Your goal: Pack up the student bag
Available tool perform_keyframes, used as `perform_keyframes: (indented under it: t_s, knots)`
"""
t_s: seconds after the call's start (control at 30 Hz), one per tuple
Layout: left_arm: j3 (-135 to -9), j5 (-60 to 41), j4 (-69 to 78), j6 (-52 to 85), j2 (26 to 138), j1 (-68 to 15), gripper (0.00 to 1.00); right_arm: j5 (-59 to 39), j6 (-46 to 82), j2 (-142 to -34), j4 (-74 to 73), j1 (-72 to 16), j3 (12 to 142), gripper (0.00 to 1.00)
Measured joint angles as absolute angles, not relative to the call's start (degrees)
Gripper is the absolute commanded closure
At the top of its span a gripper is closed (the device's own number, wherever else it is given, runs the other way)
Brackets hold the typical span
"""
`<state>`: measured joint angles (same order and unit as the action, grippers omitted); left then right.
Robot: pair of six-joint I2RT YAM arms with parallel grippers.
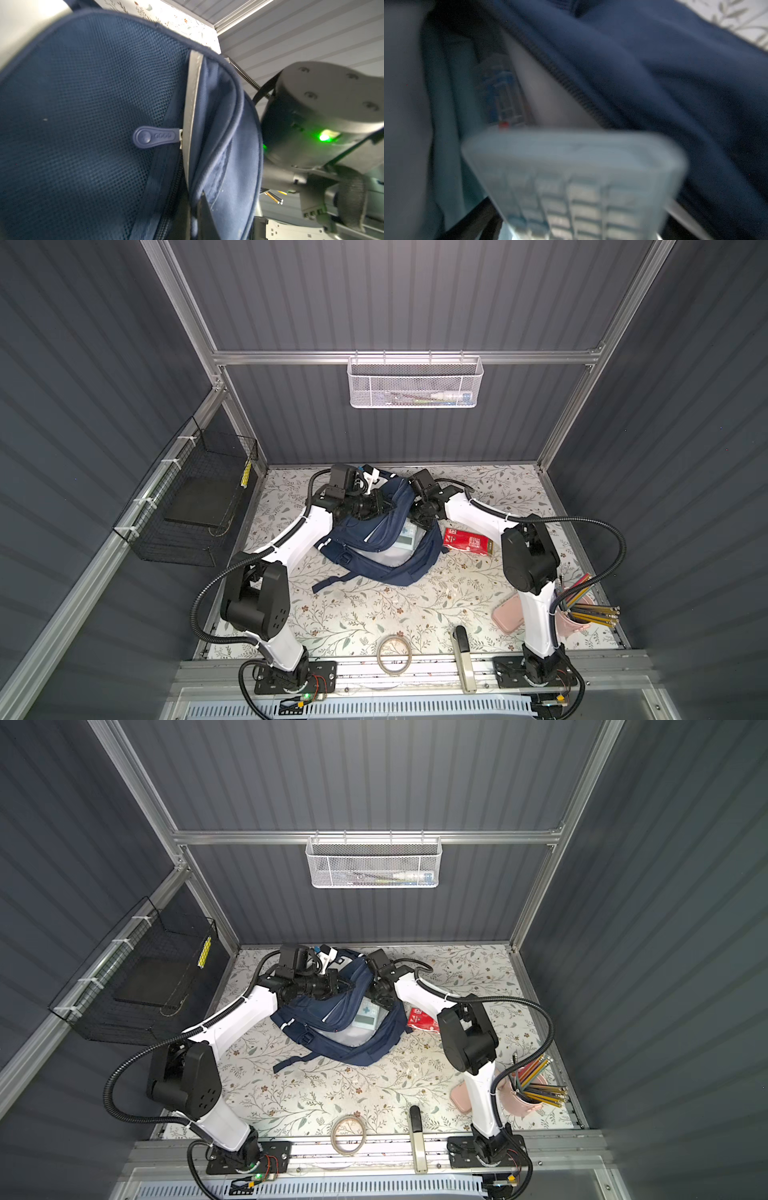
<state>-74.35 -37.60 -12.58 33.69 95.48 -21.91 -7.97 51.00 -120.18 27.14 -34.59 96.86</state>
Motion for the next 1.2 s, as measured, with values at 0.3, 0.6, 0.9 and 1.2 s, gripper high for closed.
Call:
perform_keyframes:
  t_s: [0.3,0.6,0.9,1.2]
  knots:
    - [-72.9,-38.2,-9.7,34.6,95.5,-21.9,1.00,-9.5,51.2,-112.3,27.9,-32.2,90.2,0.04]
    - [-71.9,-36.4,-10.7,33.5,95.7,-24.2,1.00,-9.4,48.4,-98.5,26.7,-31.0,74.4,0.15]
    - [-71.9,-31.2,-11.3,31.5,104.2,-29.8,0.49,-7.9,47.9,-85.5,23.2,-30.4,61.8,0.14]
    - [-76.1,-29.2,-19.9,29.5,94.9,-24.9,0.00,0.4,44.4,-80.9,13.1,-46.1,56.6,0.10]
